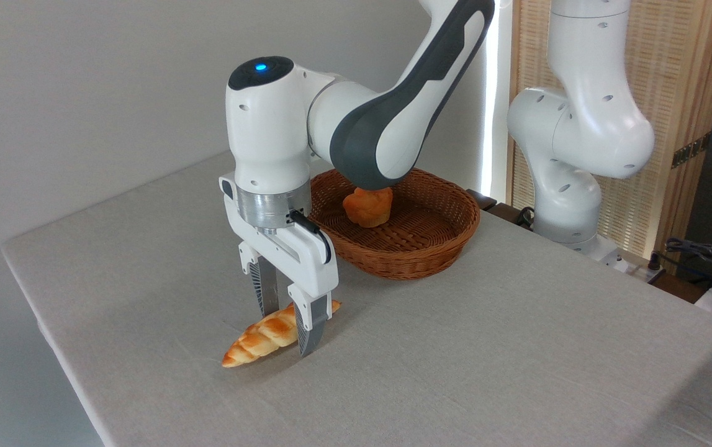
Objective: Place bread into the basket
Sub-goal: 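Close the gripper on the braided roll and lift it up, then carry the held roll over the wicker basket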
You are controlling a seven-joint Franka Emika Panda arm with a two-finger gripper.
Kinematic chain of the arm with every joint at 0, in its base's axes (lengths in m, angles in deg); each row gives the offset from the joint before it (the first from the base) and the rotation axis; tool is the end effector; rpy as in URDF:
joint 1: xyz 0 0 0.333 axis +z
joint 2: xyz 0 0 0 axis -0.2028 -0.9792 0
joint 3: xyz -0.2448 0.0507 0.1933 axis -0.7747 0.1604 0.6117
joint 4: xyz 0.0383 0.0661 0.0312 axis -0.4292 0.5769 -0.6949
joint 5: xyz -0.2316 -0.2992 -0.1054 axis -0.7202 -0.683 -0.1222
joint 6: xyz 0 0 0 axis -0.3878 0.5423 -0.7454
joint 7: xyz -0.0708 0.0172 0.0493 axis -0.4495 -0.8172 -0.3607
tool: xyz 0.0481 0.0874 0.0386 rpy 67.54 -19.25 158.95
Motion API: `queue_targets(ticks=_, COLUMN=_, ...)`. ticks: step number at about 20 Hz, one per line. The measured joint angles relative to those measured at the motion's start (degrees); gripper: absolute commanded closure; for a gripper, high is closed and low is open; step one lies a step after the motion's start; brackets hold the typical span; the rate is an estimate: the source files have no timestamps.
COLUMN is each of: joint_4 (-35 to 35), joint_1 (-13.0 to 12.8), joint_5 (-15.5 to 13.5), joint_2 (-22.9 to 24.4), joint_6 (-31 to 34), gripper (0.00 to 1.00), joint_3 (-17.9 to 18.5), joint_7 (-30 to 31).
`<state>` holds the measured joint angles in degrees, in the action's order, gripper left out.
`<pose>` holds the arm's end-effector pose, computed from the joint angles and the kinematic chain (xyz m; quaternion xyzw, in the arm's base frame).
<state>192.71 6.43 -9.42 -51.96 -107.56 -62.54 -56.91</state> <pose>0.5385 -0.0623 0.4030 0.9259 -0.3731 0.0559 0.0205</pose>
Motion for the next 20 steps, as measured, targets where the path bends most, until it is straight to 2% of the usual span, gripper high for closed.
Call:
queue_targets(ticks=13, joint_4=-0.71, joint_1=-0.03, joint_5=-0.05, joint_2=1.17, joint_6=-0.01, gripper=0.61, joint_3=0.12, joint_7=0.0)
queue_targets(ticks=18, joint_4=-2.29, joint_1=-0.06, joint_5=-3.5, joint_2=6.44, joint_6=0.59, gripper=0.6, joint_3=0.07, joint_7=0.0)
queue_targets(ticks=20, joint_4=-4.22, joint_1=-0.1, joint_5=-5.9, joint_2=8.02, joint_6=4.27, gripper=0.6, joint_3=0.01, joint_7=0.0)
